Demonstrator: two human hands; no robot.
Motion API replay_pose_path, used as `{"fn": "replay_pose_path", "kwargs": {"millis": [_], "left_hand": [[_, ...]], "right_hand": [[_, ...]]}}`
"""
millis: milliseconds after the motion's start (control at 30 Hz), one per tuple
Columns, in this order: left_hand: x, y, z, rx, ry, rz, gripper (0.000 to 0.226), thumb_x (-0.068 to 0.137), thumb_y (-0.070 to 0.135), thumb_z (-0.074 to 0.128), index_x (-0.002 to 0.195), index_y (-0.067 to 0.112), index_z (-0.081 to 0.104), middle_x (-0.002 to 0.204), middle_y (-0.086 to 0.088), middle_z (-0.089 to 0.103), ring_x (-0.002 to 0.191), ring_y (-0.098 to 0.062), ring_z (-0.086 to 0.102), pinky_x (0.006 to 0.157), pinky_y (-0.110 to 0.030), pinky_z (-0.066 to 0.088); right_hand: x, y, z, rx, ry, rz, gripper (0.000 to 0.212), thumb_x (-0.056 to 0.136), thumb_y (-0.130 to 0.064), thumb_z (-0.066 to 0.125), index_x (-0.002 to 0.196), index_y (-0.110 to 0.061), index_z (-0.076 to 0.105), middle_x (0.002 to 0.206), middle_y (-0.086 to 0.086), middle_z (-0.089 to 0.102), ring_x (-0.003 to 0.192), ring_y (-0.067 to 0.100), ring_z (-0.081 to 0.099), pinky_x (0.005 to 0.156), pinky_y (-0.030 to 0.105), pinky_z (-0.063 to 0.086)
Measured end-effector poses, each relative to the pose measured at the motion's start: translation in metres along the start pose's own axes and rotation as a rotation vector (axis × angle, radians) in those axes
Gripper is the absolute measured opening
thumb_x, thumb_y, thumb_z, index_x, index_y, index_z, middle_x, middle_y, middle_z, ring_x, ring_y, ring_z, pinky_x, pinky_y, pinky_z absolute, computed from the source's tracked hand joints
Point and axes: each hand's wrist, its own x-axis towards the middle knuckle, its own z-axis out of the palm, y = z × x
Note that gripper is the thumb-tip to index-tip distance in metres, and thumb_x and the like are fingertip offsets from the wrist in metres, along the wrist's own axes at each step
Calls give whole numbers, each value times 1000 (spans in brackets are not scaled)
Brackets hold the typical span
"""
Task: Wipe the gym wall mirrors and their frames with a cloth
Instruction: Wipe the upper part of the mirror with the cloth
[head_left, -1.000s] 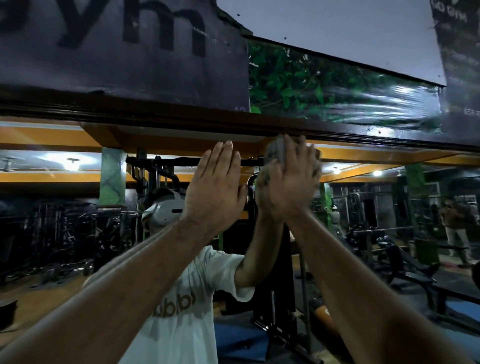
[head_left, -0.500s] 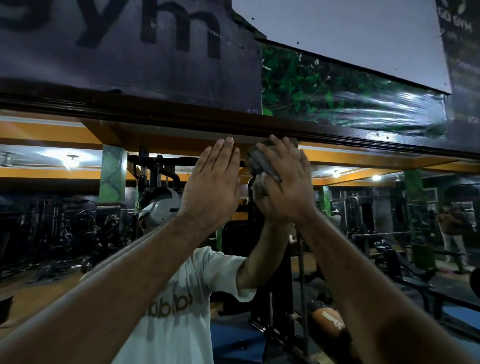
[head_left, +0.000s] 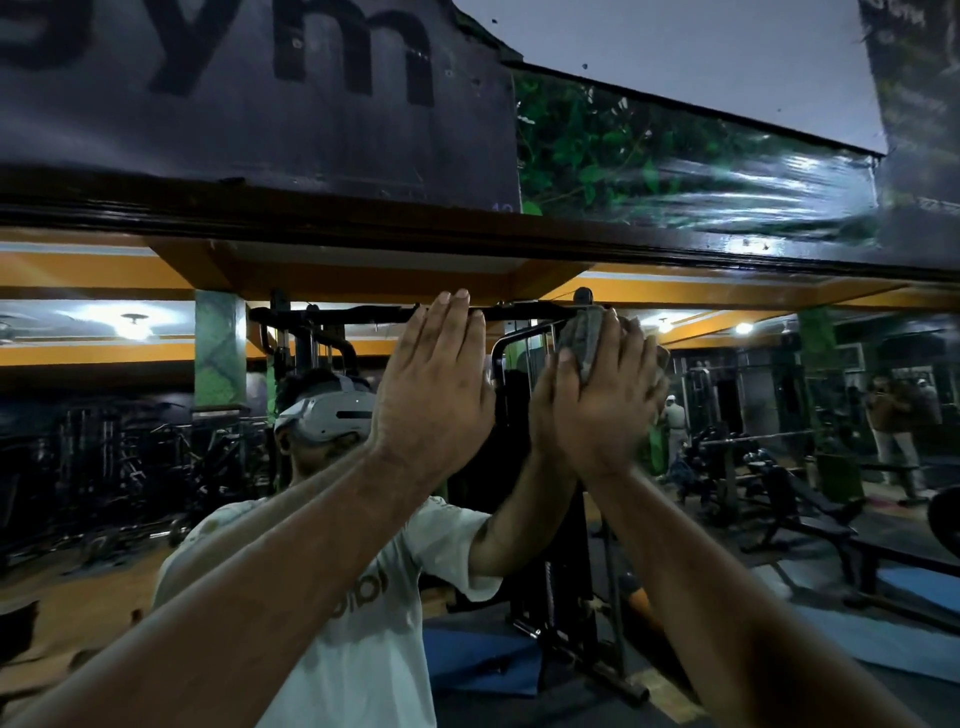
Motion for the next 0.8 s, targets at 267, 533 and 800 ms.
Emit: {"fn": "replay_pose_path", "kwargs": {"millis": [267,533,800], "left_hand": [[-9,-22,-2,-17,-4,37,66,105,42,23,156,1,29,166,-19,21,155,-29,15,127,-43,9],[-22,-49,-18,-17,51,-55,73,102,46,16,154,-3,32,164,-22,25,154,-33,19,127,-47,14],[-20,-71,-29,23,21,-70,68,101,40,37,154,-2,30,165,-23,21,154,-34,17,127,-47,13]], "right_hand": [[-12,1,-9,94,-135,-441,64,103,-49,30,161,-23,35,171,5,26,160,25,12,126,61,12],[-13,-70,-4,118,-169,-473,65,103,-49,33,163,-27,29,172,3,20,161,23,7,128,57,3],[12,-105,8,49,-6,-106,65,102,-50,31,161,-24,35,167,8,33,156,32,23,123,64,18]]}}
